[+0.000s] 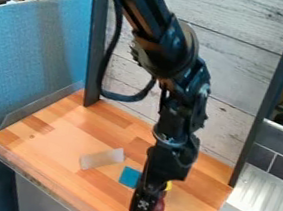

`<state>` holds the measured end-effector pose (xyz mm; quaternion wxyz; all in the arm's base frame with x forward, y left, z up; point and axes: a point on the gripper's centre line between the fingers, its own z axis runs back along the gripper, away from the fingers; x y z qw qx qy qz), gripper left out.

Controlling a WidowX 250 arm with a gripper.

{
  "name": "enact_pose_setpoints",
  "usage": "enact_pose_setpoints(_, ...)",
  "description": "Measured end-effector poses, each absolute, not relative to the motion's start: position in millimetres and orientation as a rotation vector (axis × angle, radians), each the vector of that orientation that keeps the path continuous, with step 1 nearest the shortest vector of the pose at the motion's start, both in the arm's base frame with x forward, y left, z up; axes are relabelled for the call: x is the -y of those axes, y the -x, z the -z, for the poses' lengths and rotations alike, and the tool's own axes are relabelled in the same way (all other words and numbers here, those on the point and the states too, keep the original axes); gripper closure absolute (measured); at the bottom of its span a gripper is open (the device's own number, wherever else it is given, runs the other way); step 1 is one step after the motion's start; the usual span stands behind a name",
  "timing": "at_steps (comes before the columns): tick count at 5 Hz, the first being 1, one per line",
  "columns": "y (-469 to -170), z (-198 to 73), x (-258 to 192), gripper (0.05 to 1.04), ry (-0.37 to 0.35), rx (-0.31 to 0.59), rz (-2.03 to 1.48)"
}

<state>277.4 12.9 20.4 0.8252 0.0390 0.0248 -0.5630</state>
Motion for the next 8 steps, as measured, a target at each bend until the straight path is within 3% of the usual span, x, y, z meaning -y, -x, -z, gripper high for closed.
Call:
enact_pose_setpoints(2, -281, 5, -13, 0.138, -0.089, -0.076, 1.173)
enact_pose_setpoints(3, -285, 6, -10, 0.416, -0.083, -0.043, 1.153)
enact_pose_setpoints(4, -285, 5, -10, 0.503, -0.048, -0.036, 1.124)
enact_pose_setpoints(5, -287, 1, -8, 0.503, -0.007, -0.029, 1.099)
enact_pose_setpoints(7, -306, -65, -34, 0.503, 0.035, 0.011, 0.980)
enact_pose_setpoints(8, -317, -104, -75, 0.503, 0.072, 0.056, 0.766)
